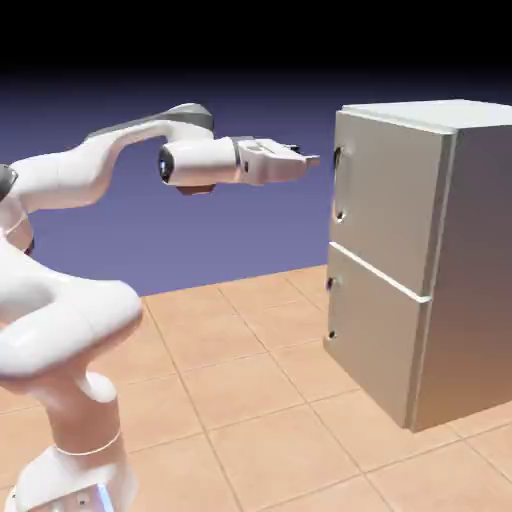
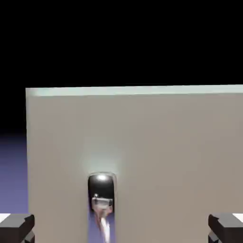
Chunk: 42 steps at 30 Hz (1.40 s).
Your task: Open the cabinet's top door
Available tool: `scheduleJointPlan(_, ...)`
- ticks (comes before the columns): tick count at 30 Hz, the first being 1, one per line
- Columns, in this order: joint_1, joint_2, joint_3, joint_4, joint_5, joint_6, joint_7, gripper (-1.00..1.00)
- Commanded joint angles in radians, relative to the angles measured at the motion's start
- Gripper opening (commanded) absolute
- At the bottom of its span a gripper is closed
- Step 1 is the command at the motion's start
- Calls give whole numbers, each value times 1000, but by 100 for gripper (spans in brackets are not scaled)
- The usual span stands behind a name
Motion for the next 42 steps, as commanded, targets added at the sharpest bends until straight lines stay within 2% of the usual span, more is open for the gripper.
scheduleJointPlan(1, -18, -13, 22, 9, 44, -2, -22, 0)
scheduleJointPlan(6, -80, -59, 98, 39, 192, -7, -95, 0)
scheduleJointPlan(11, -240, -56, 131, 168, 209, -36, -87, 0)
scheduleJointPlan(12, -240, -56, 131, 168, 209, -36, -87, -100)
scheduleJointPlan(18, -120, -83, 69, -13, 243, -224, -142, -100)
scheduleJointPlan(30, 118, -84, -132, -426, 188, -728, -276, -100)
scheduleJointPlan(42, 103, -37, -417, -653, -65, -1250, -391, -100)
